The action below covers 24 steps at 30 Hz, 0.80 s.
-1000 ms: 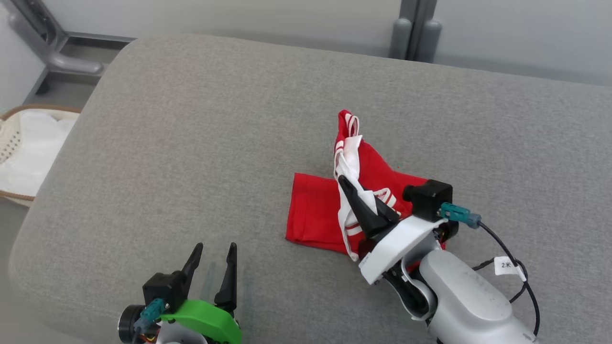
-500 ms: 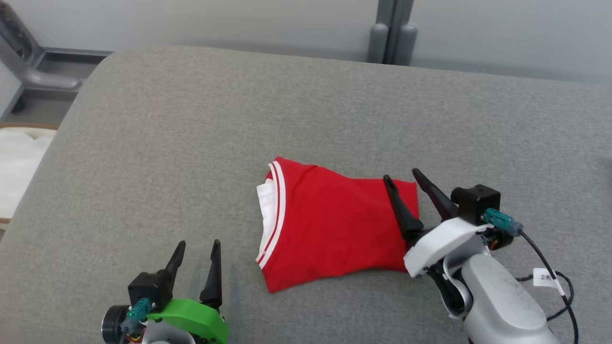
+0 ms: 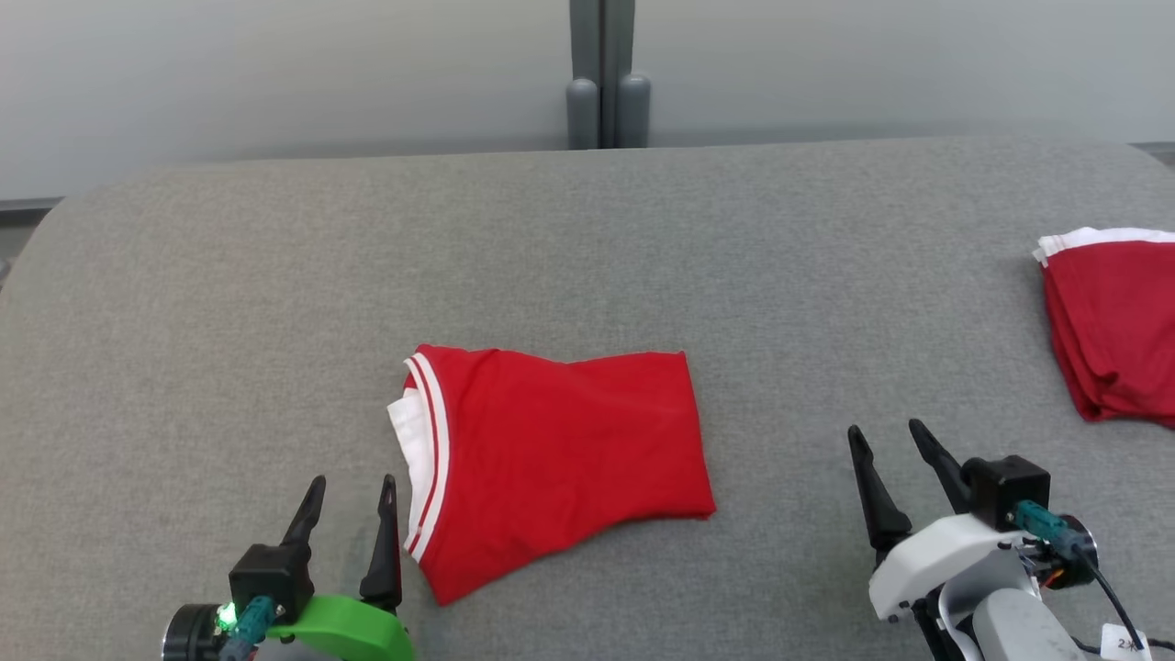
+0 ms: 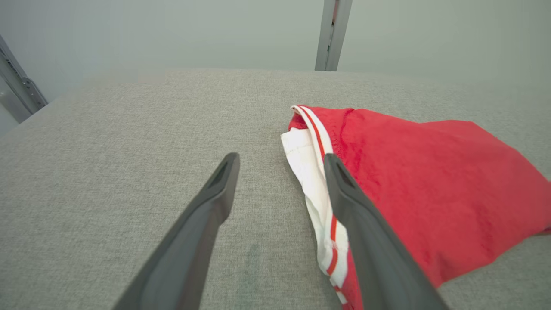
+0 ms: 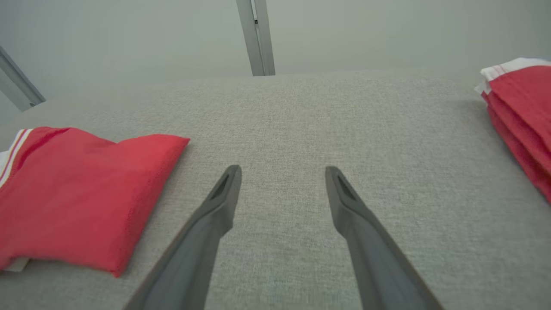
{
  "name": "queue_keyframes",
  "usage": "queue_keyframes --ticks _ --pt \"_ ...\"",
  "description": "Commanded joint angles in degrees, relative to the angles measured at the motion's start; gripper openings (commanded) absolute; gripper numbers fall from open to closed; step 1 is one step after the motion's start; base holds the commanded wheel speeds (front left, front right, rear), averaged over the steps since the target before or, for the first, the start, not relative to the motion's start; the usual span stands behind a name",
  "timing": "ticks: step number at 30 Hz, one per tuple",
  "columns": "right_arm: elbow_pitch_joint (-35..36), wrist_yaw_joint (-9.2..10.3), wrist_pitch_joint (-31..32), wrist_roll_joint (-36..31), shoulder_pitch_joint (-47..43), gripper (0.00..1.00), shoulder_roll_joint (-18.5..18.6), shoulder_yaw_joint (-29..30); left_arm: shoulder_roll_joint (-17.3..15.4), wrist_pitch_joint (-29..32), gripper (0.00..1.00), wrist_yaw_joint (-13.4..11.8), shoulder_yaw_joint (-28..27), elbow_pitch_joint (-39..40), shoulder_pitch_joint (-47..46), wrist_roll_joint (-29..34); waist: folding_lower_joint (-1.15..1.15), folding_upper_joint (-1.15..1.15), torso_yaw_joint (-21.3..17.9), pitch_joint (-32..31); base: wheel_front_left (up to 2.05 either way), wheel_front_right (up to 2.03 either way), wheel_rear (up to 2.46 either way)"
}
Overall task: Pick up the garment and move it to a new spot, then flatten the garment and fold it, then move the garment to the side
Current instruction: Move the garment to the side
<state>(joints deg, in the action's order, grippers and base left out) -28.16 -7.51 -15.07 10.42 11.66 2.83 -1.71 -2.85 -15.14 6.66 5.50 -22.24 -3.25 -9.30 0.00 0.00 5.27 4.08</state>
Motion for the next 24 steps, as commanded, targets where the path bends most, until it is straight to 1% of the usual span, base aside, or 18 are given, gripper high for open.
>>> queue_keyframes --ticks 1,6,10,14,18,24 --pt "0.33 0.06 -0.09 -0.88 -1.54 1.00 0.20 0.64 -0.17 0.05 1.00 -0.34 -0.39 0.57 1.38 0.95 0.00 0.00 -2.25 -1.39 0.00 0.00 0.00" --pt "0.67 0.06 -0.08 -1.40 -4.46 1.00 0.21 2.91 -0.16 0.05 1.00 -0.96 -0.70 1.81 3.46 2.54 0.00 0.00 -3.41 -2.36 0.00 0.00 0.00" --pt "0.80 0.06 -0.08 -1.19 -5.88 1.00 0.20 3.34 -0.16 0.05 1.00 -1.56 -1.23 2.79 4.80 2.86 0.00 0.00 -4.13 -2.81 0.00 0.00 0.00" --pt "1.03 0.06 -0.08 -1.12 -6.41 1.00 0.20 3.57 -0.16 0.05 1.00 -1.64 -1.52 3.17 5.45 3.26 0.00 0.00 -4.12 -2.75 0.00 0.00 0.00" --pt "1.09 0.06 -0.09 -1.39 -5.31 1.00 0.19 2.79 -0.16 0.05 1.00 -1.64 -1.41 3.40 4.32 2.89 0.00 0.00 -2.92 -1.77 0.00 0.00 0.00" --pt "-0.47 0.06 -0.08 -2.35 0.66 1.00 0.24 -1.42 -0.16 0.05 1.00 -0.95 -0.49 3.76 1.51 1.64 0.00 0.00 0.71 1.93 0.00 0.00 0.00"
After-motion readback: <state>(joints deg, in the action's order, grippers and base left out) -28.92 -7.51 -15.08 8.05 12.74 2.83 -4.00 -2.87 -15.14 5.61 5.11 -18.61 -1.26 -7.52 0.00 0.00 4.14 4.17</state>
